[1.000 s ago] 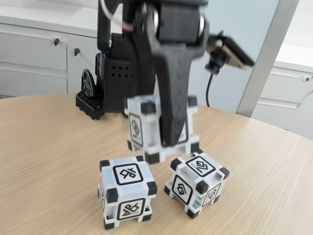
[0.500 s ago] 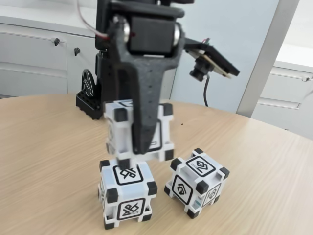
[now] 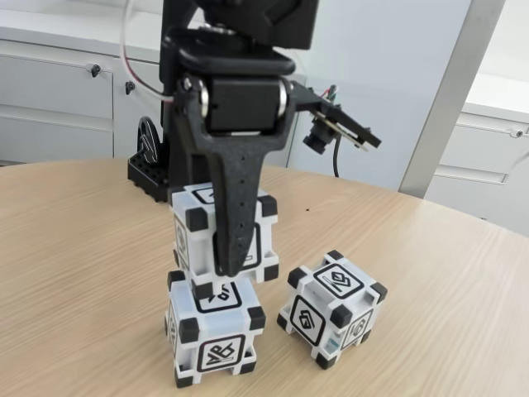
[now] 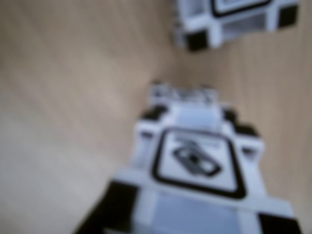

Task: Stack cubes from left to right.

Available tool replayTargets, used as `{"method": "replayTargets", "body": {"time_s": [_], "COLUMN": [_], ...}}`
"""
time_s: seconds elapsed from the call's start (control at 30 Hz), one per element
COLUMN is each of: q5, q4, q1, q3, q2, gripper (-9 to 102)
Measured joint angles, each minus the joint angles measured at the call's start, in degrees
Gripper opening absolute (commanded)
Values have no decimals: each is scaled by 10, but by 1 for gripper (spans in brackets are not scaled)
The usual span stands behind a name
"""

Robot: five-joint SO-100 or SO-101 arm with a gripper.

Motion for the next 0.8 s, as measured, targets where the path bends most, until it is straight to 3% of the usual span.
{"method": "replayTargets", "body": {"time_s": [0.8], "q5": [-6], "q4": [-2], "q1": [23], "q3": [3], "q2": [0], "gripper": [8]}}
